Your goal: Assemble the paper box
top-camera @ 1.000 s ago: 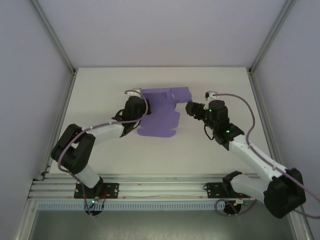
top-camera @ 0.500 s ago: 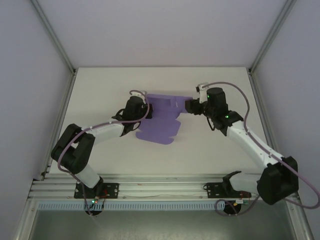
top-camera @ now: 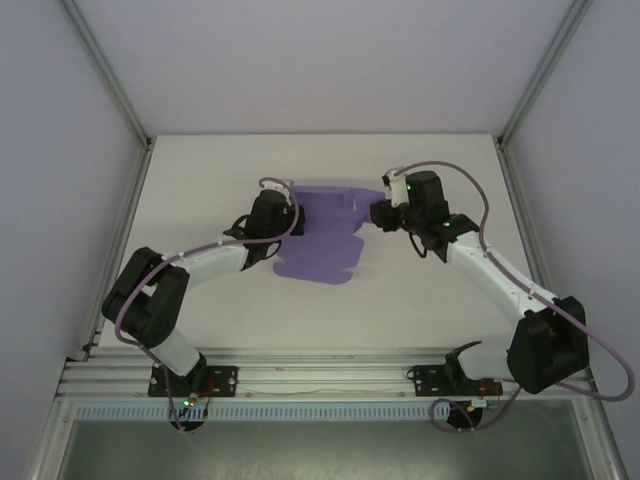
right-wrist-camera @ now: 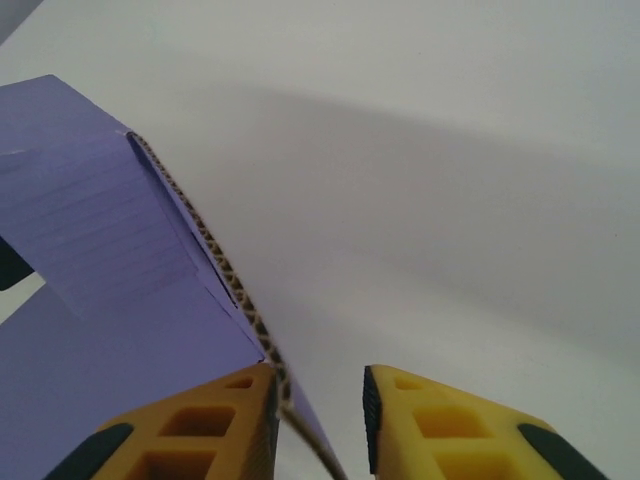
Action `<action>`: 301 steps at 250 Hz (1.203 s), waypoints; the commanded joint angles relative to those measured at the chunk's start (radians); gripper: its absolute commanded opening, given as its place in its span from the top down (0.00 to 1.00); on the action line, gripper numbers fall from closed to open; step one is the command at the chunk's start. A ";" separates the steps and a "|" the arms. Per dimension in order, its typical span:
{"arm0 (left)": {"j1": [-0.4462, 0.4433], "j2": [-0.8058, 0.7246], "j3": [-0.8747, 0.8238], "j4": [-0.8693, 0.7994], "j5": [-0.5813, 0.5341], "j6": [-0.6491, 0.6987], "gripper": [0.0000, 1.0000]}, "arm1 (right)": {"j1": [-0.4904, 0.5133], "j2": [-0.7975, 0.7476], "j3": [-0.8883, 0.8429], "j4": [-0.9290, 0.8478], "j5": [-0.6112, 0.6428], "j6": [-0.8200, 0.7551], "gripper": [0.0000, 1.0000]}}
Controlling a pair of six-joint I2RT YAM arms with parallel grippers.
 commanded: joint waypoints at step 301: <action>-0.034 0.079 0.121 -0.041 -0.017 -0.030 1.00 | 0.193 0.137 0.108 -0.042 0.223 0.242 0.76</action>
